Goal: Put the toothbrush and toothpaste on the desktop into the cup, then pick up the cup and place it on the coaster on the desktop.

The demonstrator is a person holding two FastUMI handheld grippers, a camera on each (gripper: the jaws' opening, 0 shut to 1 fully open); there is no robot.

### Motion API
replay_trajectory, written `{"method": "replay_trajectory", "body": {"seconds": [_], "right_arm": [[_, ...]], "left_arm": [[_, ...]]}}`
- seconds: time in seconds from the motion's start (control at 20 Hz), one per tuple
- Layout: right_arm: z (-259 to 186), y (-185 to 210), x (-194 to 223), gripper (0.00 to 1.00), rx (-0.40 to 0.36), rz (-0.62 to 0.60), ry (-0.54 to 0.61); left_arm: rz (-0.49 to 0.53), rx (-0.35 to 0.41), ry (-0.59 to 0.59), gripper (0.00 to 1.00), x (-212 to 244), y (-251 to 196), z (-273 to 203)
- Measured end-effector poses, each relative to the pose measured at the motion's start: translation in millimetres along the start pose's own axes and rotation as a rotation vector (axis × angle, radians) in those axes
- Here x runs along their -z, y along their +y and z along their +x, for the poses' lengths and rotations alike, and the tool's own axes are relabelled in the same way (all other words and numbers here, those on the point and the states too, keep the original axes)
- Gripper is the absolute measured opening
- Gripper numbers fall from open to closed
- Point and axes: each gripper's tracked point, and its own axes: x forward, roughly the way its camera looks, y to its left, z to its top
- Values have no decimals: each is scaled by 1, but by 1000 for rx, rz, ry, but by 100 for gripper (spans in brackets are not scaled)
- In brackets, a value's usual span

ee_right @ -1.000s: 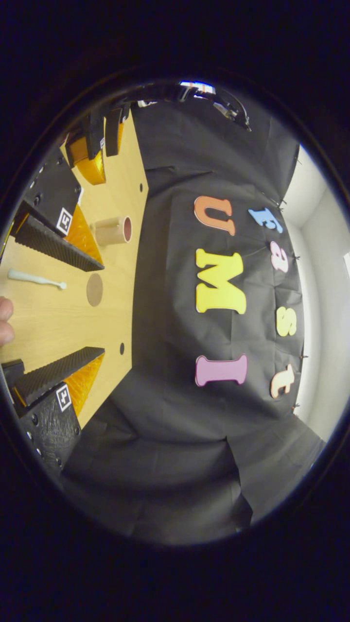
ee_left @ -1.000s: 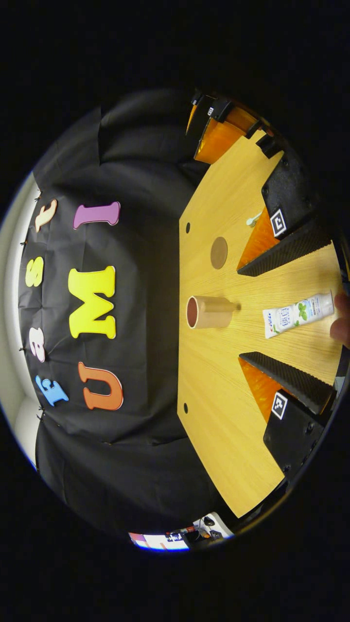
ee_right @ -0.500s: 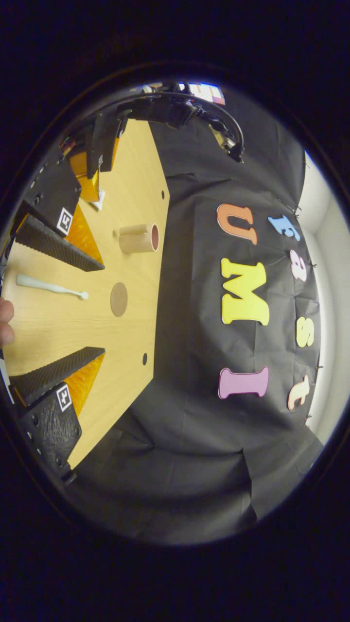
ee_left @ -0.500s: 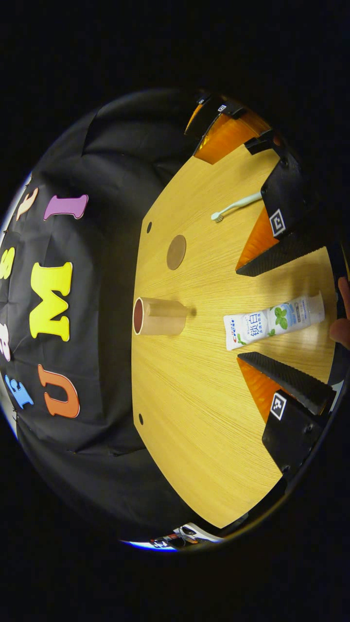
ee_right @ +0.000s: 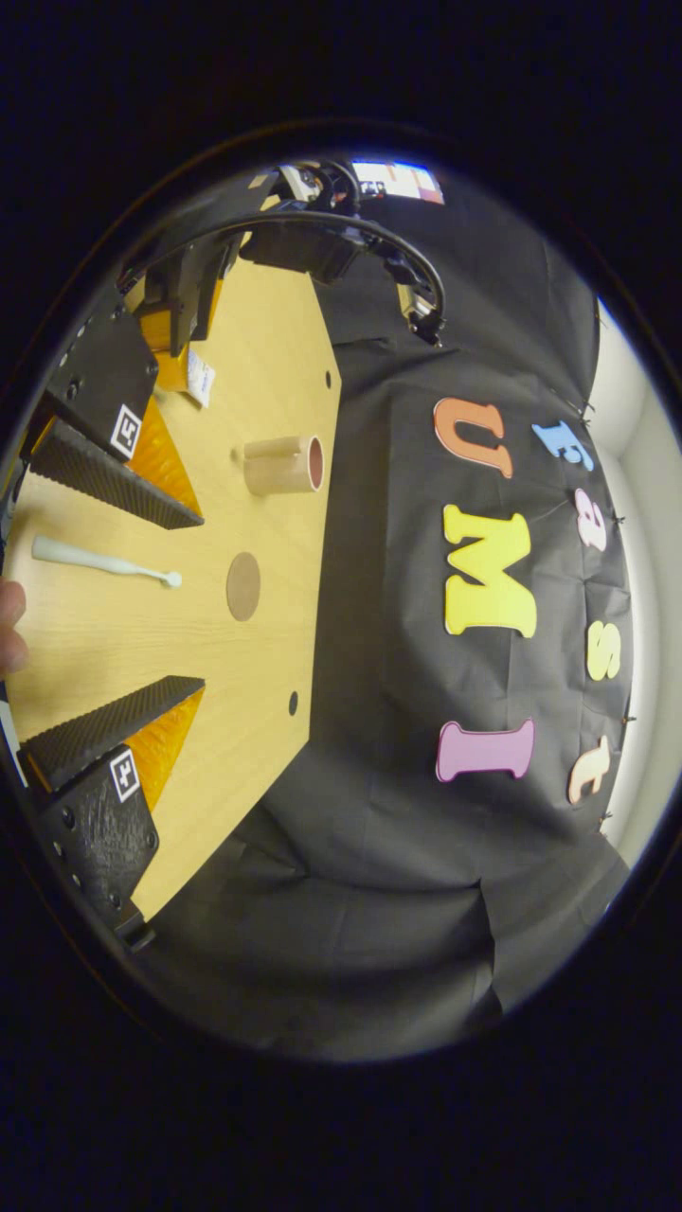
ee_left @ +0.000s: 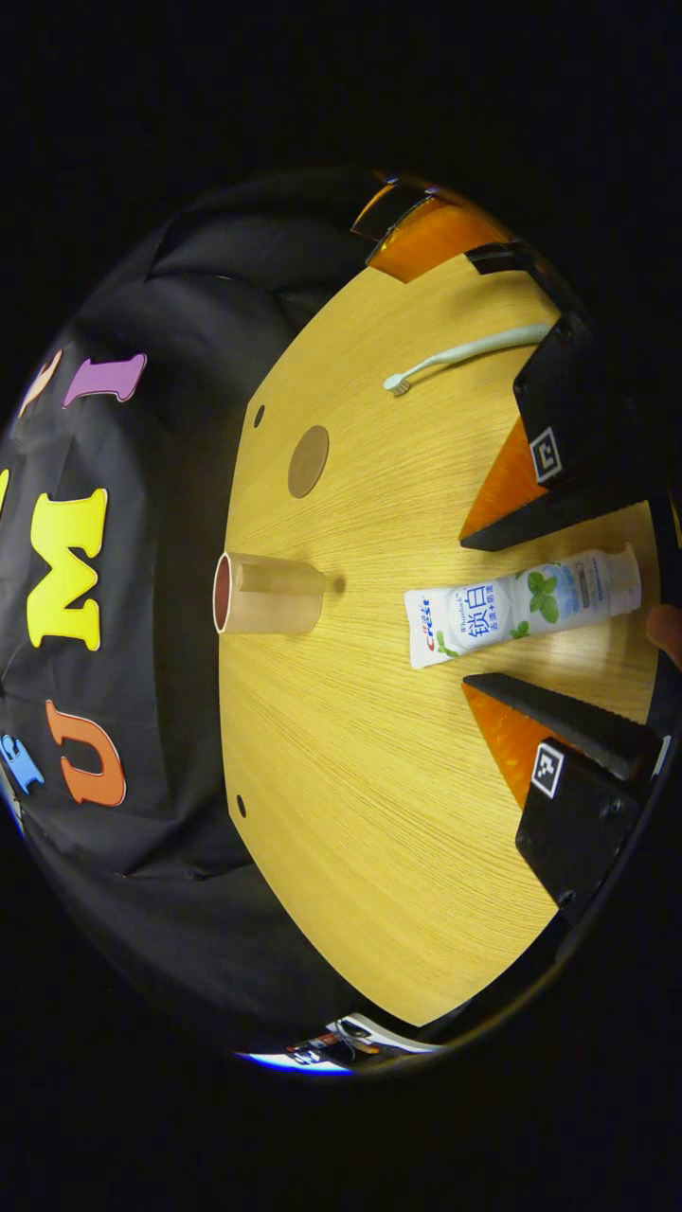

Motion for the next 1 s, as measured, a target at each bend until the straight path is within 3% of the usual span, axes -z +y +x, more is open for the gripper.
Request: {"method": "replay_trajectory", "body": {"seconds": [0.05, 0.25, 0.55, 0.6, 0.7, 1.0], "right_arm": [[1, 0, 1, 95, -1, 0, 4], [3, -1, 3, 97, 6, -19, 13], [8, -1, 9, 95, 0, 4, 39], [9, 0, 11, 95, -1, 6, 46], [11, 3, 15, 95, -11, 17, 62], [23, 17, 34, 95, -27, 54, 161]], "left_arm": [[-3, -2, 6, 80, 2, 1, 1], [-26, -4, 41, 64, 10, 6, 4], [-12, 17, 37, 46, 3, 0, 6], [-11, 22, 35, 49, 3, 0, 6], [-16, 31, 27, 42, 1, 0, 5], [-9, 53, -83, 39, -23, 1, -14]]}}
